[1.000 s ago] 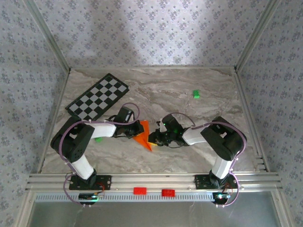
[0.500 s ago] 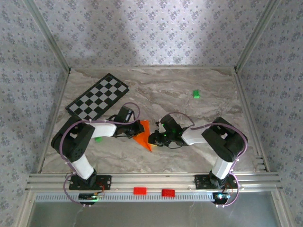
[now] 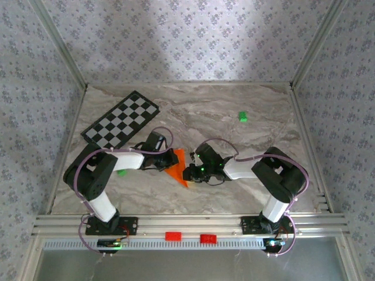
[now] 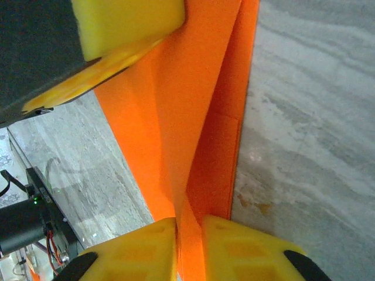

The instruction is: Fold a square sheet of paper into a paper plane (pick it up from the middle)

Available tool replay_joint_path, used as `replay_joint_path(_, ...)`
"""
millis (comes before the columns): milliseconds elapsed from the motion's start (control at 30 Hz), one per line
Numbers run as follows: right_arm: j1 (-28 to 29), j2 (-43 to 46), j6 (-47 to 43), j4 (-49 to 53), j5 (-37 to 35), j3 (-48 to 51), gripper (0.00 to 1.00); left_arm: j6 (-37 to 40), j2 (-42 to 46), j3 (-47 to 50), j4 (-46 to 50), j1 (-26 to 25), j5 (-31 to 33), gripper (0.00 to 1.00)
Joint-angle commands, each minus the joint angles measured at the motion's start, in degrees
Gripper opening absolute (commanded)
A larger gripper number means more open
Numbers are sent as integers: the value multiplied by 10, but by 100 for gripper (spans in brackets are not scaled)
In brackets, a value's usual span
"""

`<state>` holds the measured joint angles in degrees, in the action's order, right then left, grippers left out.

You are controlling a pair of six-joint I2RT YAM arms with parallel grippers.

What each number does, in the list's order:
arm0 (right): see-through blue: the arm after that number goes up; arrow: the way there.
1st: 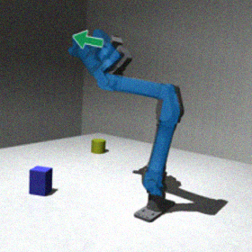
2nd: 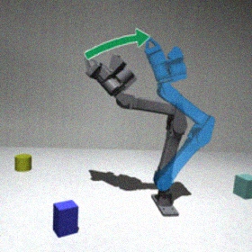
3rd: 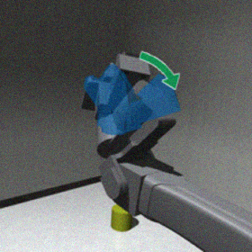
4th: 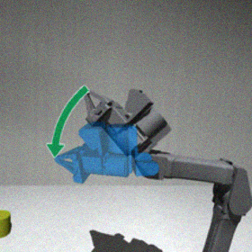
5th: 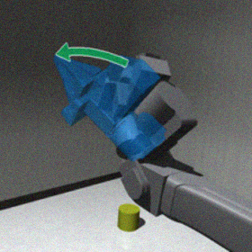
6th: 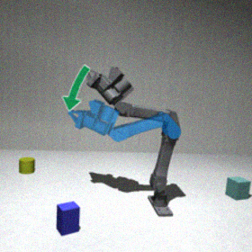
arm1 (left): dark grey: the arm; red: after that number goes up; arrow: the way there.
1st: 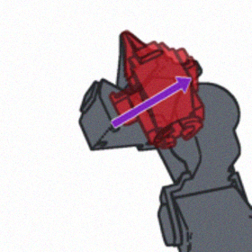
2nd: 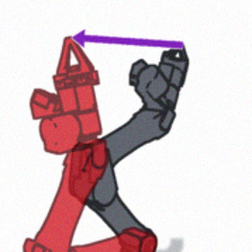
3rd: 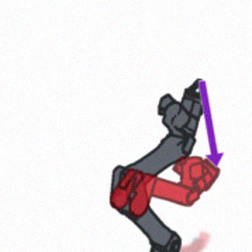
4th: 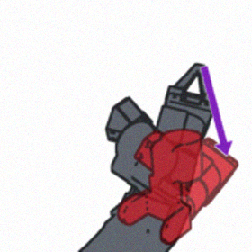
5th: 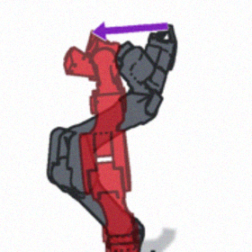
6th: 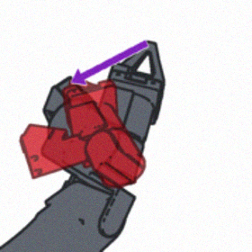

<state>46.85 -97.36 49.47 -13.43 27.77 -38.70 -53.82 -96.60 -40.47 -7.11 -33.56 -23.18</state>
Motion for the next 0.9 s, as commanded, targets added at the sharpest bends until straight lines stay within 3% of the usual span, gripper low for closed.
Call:
replay_joint_path(0,1,-7,6,34,6,28,16,9,-21,11,53,-4,23,7)
replay_joint_path(133,-3,-11,24,-7,19,47,12,9,-21,11,53,-5,24,7)
replay_joint_path(567,-5,21,36,-16,28,60,17,9,-24,11,54,-4,25,7)
replay_joint_path(767,-1,10,50,-44,32,73,8,9,-25,11,54,-4,24,6)
replay_joint_path(867,2,4,54,-51,32,75,11,9,-24,11,54,-5,24,6)
